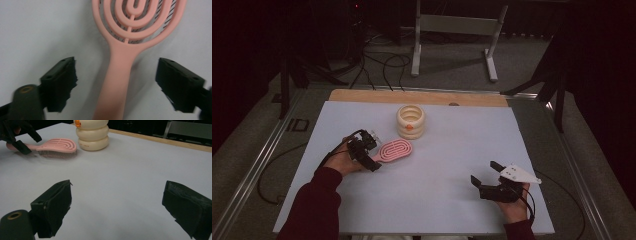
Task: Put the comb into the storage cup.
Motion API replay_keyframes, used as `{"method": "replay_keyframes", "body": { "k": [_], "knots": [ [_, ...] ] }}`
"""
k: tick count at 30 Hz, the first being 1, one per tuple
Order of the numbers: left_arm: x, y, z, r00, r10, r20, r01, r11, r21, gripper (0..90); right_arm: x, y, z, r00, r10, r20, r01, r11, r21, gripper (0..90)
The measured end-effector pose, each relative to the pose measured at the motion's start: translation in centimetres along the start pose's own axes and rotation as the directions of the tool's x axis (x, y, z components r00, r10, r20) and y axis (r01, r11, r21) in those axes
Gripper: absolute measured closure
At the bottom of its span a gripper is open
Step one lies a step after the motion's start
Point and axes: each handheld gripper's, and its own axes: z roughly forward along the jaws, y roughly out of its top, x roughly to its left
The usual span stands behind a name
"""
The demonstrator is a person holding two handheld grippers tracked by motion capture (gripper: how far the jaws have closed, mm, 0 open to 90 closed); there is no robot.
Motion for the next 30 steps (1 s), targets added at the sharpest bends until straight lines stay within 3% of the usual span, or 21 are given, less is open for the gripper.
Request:
{"method": "replay_keyframes", "body": {
  "k": [6, 14, 21, 30],
  "knots": [
    [-0.3, 0.6, 0.3, 0.9996, 0.023, -0.017, -0.023, 0.9991, 0.037, 37.3, 0.0, 0.0, 0.0, 1.0000, -0.001, -0.003, 0.001, 1.000, 0.000, 8.8],
    [-0.4, 1.1, 0.8, 0.9995, 0.024, 0.021, -0.026, 0.9971, 0.072, 52.6, 0.0, 0.0, 0.0, 1.0000, 0.001, -0.001, -0.001, 1.000, 0.002, 8.8],
    [-0.2, 1.3, 0.9, 0.9998, 0.014, 0.012, -0.015, 0.9968, 0.078, 61.1, 0.0, -0.1, 0.1, 1.0000, -0.001, 0.001, 0.001, 1.000, 0.012, 8.9],
    [-0.4, 1.4, 1.0, 0.9998, 0.020, 0.001, -0.020, 0.9975, 0.067, 62.9, 0.0, -0.1, 0.2, 1.0000, -0.003, 0.000, 0.003, 1.000, 0.016, 8.9]
  ]
}}
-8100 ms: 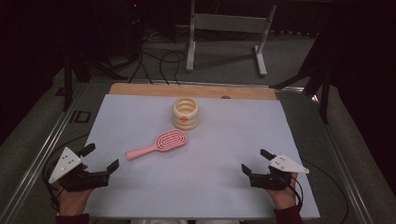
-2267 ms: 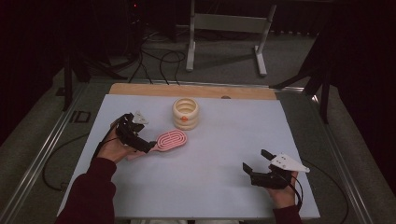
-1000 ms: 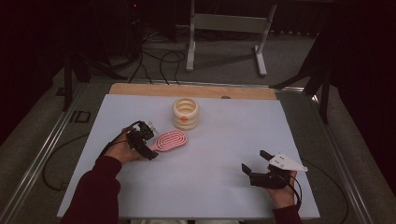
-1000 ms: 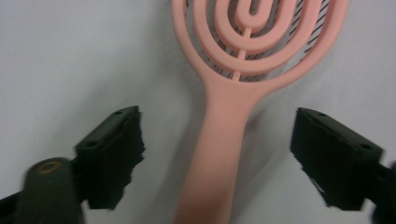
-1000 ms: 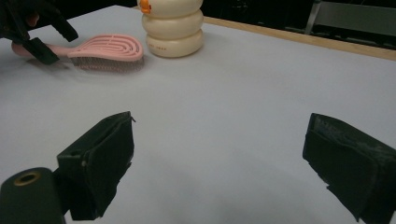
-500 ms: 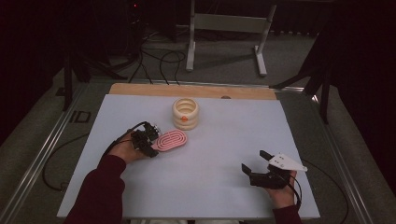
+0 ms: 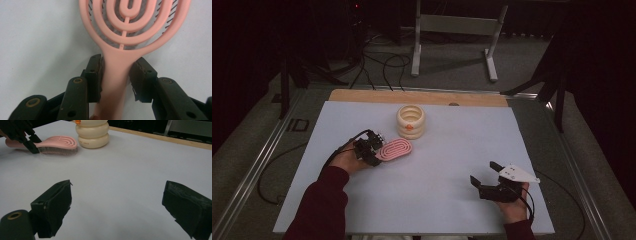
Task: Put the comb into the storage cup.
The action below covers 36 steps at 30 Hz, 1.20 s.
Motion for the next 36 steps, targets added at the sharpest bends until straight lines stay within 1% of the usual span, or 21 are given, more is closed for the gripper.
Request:
{"method": "replay_keyframes", "body": {
  "k": [4, 11, 16, 20, 23, 24, 30, 31, 36],
  "knots": [
    [0.0, 0.0, 0.0, 0.9999, -0.008, 0.008, 0.008, 1.0000, -0.003, 66.9, 0.0, 0.0, 0.0, 1.0000, -0.002, 0.000, 0.002, 1.000, 0.002, 8.9],
    [0.1, 0.0, 0.0, 0.9995, -0.025, 0.019, 0.025, 0.9997, 0.001, 68.2, 0.0, -0.1, 0.1, 1.0000, 0.000, -0.001, 0.000, 1.000, 0.005, 8.9],
    [0.1, 0.0, -0.1, 0.9996, -0.024, 0.016, 0.024, 0.9997, 0.002, 68.9, -0.1, -0.1, 0.1, 1.0000, 0.000, -0.001, 0.000, 1.000, 0.007, 8.9],
    [0.0, -0.1, -0.1, 0.9995, -0.031, 0.009, 0.031, 0.9995, 0.006, 69.4, -0.1, -0.1, 0.1, 1.0000, 0.002, -0.001, -0.002, 1.000, 0.009, 8.9],
    [0.0, -0.1, -0.2, 0.9996, -0.029, -0.007, 0.029, 0.9995, 0.010, 69.7, -0.1, -0.1, 0.1, 1.0000, 0.003, -0.001, -0.003, 1.000, 0.011, 8.9],
    [0.0, -0.2, -0.2, 0.9994, -0.034, -0.009, 0.034, 0.9994, 0.010, 69.7, -0.1, -0.1, 0.1, 1.0000, 0.002, -0.002, -0.002, 1.000, 0.011, 8.9],
    [0.2, -0.7, -0.7, 0.9981, -0.055, -0.026, 0.055, 0.9985, -0.006, 70.0, -0.1, -0.1, 0.1, 1.0000, 0.002, 0.000, -0.002, 1.000, 0.011, 8.9],
    [0.2, -0.8, -0.8, 0.9977, -0.063, -0.025, 0.063, 0.9979, -0.013, 70.0, -0.1, -0.1, 0.1, 1.0000, 0.002, 0.000, -0.002, 1.000, 0.011, 8.9],
    [0.1, -1.2, -1.5, 0.9965, -0.066, -0.051, 0.065, 0.9973, -0.036, 70.1, -0.1, -0.1, 0.1, 1.0000, 0.001, 0.001, -0.001, 1.000, 0.012, 8.9]
  ]
}}
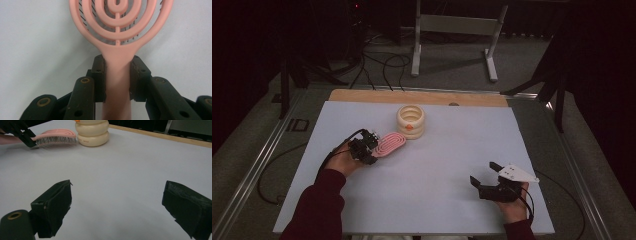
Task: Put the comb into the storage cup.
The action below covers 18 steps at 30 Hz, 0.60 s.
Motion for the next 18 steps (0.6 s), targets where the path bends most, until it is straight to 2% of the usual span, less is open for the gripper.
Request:
{"method": "replay_keyframes", "body": {
  "k": [8, 18],
  "knots": [
    [-0.2, -0.4, -1.2, 0.9992, -0.003, -0.040, 0.002, 0.9996, -0.029, 70.1, 0.0, 0.0, 0.0, 1.0000, -0.002, -0.001, 0.002, 1.000, -0.002, 8.9],
    [-0.5, -1.1, -2.0, 0.9979, -0.020, -0.062, 0.016, 0.9969, -0.077, 70.1, 0.1, 0.0, 0.0, 1.0000, -0.001, -0.003, 0.001, 1.000, -0.001, 8.9]
  ]
}}
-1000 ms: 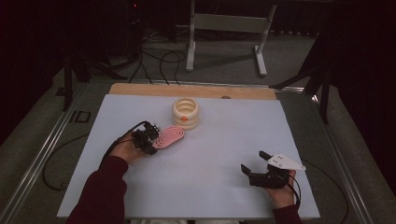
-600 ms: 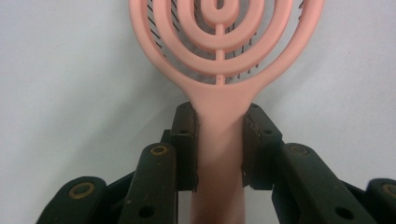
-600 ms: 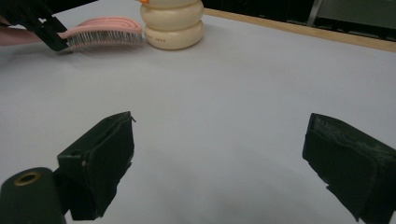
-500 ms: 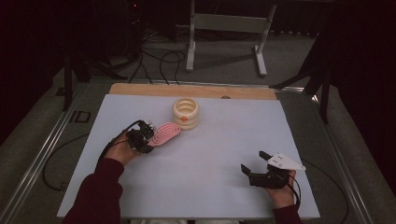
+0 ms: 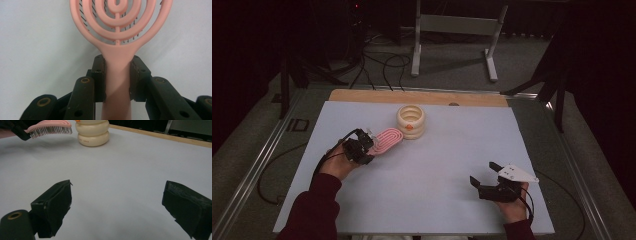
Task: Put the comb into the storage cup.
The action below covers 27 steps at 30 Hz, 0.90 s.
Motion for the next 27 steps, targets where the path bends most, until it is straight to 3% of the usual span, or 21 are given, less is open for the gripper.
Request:
{"method": "replay_keyframes", "body": {
  "k": [14, 23, 27],
  "knots": [
    [0.2, -1.3, -1.3, 0.9978, -0.050, -0.044, 0.047, 0.9962, -0.073, 70.2, 0.1, 0.0, 0.1, 1.0000, -0.001, -0.003, 0.001, 1.000, 0.003, 8.9],
    [-0.1, -1.9, -1.8, 0.9945, -0.082, -0.066, 0.073, 0.9893, -0.126, 70.2, 0.1, -0.1, 0.2, 1.0000, -0.004, -0.004, 0.004, 1.000, 0.003, 8.9],
    [-0.2, -2.5, -1.8, 0.9904, -0.116, -0.075, 0.102, 0.9807, -0.167, 70.2, 0.1, -0.1, 0.2, 1.0000, -0.005, -0.005, 0.005, 1.000, 0.005, 8.9]
  ]
}}
